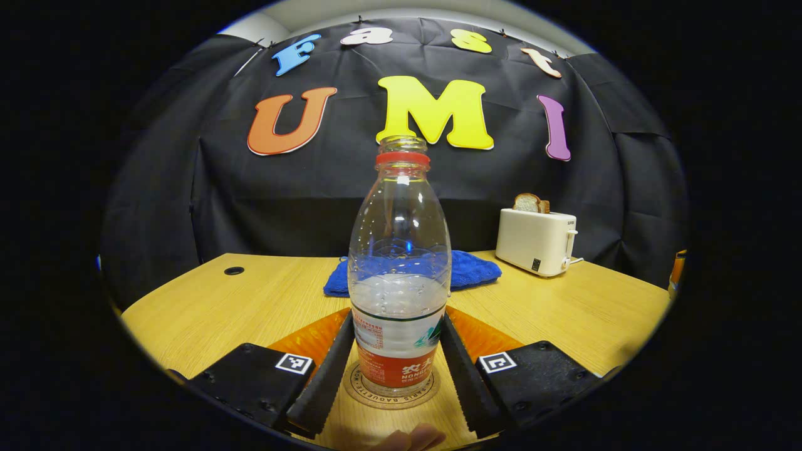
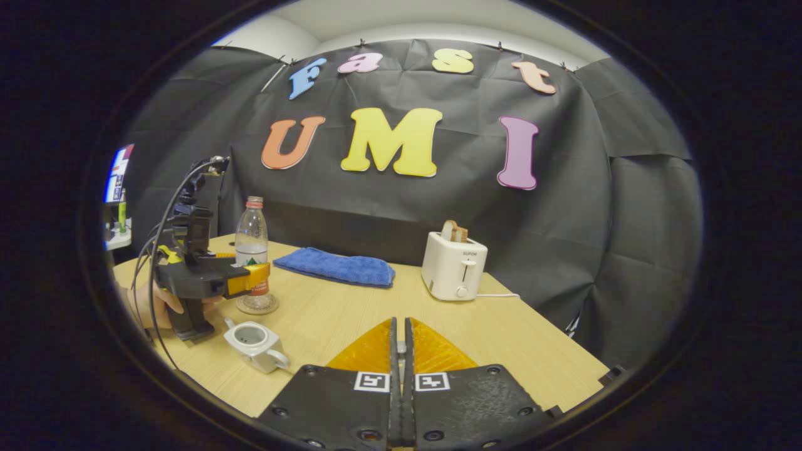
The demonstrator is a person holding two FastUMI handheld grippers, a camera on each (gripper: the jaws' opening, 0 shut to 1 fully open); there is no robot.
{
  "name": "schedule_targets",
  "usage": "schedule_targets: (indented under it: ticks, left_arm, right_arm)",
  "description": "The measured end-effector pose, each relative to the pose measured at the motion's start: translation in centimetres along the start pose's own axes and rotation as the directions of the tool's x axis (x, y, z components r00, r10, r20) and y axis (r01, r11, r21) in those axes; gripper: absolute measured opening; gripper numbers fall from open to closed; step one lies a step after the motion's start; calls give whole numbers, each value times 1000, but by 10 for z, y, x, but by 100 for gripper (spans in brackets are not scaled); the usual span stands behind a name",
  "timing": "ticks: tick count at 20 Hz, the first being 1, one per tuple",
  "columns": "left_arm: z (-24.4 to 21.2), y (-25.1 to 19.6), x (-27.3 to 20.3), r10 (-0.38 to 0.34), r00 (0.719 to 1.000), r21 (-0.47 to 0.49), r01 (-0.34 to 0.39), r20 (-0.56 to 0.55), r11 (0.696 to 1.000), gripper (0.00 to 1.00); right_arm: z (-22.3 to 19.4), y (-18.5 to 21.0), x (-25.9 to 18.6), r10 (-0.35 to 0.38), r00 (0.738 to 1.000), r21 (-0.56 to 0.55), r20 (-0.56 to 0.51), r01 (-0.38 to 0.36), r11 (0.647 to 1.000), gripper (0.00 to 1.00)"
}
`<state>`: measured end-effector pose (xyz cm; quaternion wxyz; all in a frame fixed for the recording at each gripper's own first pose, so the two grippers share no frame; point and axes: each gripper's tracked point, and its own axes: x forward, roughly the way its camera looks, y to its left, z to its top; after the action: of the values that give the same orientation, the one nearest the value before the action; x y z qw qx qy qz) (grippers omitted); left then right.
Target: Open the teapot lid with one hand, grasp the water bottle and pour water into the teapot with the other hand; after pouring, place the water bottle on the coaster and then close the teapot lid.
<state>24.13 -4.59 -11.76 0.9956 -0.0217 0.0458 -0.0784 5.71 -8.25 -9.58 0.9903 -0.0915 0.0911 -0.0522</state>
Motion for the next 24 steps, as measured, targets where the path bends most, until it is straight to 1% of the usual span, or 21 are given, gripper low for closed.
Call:
schedule_targets:
  ticks: [4,7,11,13,15,17,18,19,20,22,23,24]
  left_arm:
    - [9,-5,-11,-23,1000,7,23,18,1000,87]
    - [10,-6,-26,-31,1000,1,31,1,1000,87]
    - [18,-2,-60,-26,1000,-29,27,8,999,89]
    - [23,5,-82,-13,1000,-29,14,23,999,89]
    - [26,16,-104,17,1000,-18,-16,27,1000,89]
    - [33,34,-129,66,997,-2,-66,38,998,89]
    - [37,43,-140,97,994,-3,-97,56,995,89]
    - [38,46,-149,110,992,-5,-110,65,994,89]
    - [38,47,-158,122,990,-6,-122,72,992,90]
    - [39,49,-176,135,987,-7,-135,90,991,90]
    - [42,51,-184,143,984,-11,-143,102,990,90]
    - [42,49,-191,142,984,-14,-141,109,990,90]
  right_arm:
    - [2,3,-5,2,1000,-2,2,-2,1000,0]
    - [2,5,-11,-4,1000,-10,2,4,1000,0]
    - [11,20,-20,31,999,-7,22,-30,1000,0]
    - [14,28,-23,41,999,-14,31,-41,999,0]
    - [20,37,-27,45,998,-31,49,-44,999,0]
    - [21,47,-28,60,997,-51,54,-58,997,0]
    - [20,54,-29,75,996,-56,54,-72,996,0]
    - [19,59,-31,93,994,-53,53,-90,995,1]
    - [19,68,-32,133,990,-37,53,-131,991,0]
    - [15,92,-36,230,972,11,38,-231,973,0]
    - [15,99,-37,261,964,21,37,-262,965,0]
    - [16,103,-37,275,961,22,37,-276,961,0]
